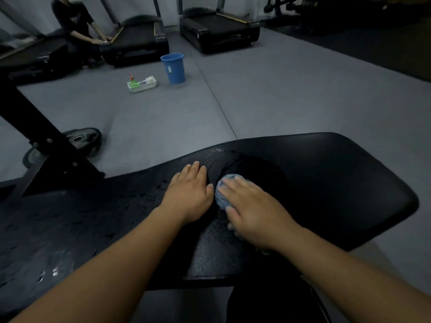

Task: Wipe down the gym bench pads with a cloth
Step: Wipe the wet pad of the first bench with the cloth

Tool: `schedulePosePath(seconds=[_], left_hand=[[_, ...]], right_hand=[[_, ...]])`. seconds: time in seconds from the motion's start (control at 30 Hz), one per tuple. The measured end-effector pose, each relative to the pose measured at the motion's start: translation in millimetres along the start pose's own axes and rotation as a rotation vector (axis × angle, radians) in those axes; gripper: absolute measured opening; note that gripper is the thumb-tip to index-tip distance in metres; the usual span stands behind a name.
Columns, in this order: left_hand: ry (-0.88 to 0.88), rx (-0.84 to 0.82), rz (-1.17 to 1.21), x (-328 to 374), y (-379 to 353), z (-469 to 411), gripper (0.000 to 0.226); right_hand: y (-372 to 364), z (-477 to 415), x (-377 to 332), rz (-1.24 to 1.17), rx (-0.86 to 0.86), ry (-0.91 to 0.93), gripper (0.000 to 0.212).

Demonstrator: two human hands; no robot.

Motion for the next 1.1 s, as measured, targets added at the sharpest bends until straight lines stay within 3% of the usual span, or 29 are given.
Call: schedulePosePath(seconds=[0.17,0.27,0.33,0.4,0.47,0.57,0.63,0.73,0.87,1.0,1.1], left_hand=[[0.018,0.059,-0.006,7,-5,-2,0.062],[0.018,0.085,0.005,4,-5,-3,0.062],[0.022,0.103,0.020,4,-4,-2,0.061],[0.028,0.115,0.028,4,-4,-1,0.061],[0.026,0.106,0.017,4,-4,-3,0.062],[0.032,0.106,0.025,4,-3,-4,0.062],[0.028,0.103,0.028,4,-3,-5,0.062],[0.025,0.089,0.046,2,-4,-5,0.061],[0.016,0.107,0.078,1,-2,-5,0.061],[0.011,0.105,0.072,3,-2,-2,0.061],[-0.008,0.090,0.043,3,-1,1,0.061]], right_hand=[[31,-39,114,0.048,0.073,-0.291,0.050],[19,-93,115,0.055,0.086,-0.332,0.045],[6,-109,86,0.032,0.050,-0.242,0.046],[2,-96,55,0.024,0.014,-0.036,0.048],[13,-74,62,0.007,-0.007,0.067,0.050],[24,-83,136,0.067,-0.003,-0.214,0.047],[20,-110,144,0.073,0.034,-0.324,0.042],[4,-121,80,0.048,0.048,-0.169,0.038],[14,-22,36,0.023,0.006,0.132,0.043],[33,1,111,0.081,0.081,-0.191,0.050],[31,0,81,0.111,0.119,-0.241,0.050]])
Point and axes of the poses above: each hand's wrist, its own z-axis away from the middle knuckle, its own y-axis out of the back of the hand, x = y × z, the point moved 10 cm from there along -z, towards the middle knuckle, and after that the axes turned 4 degrees about y, right-handed, at the moved point
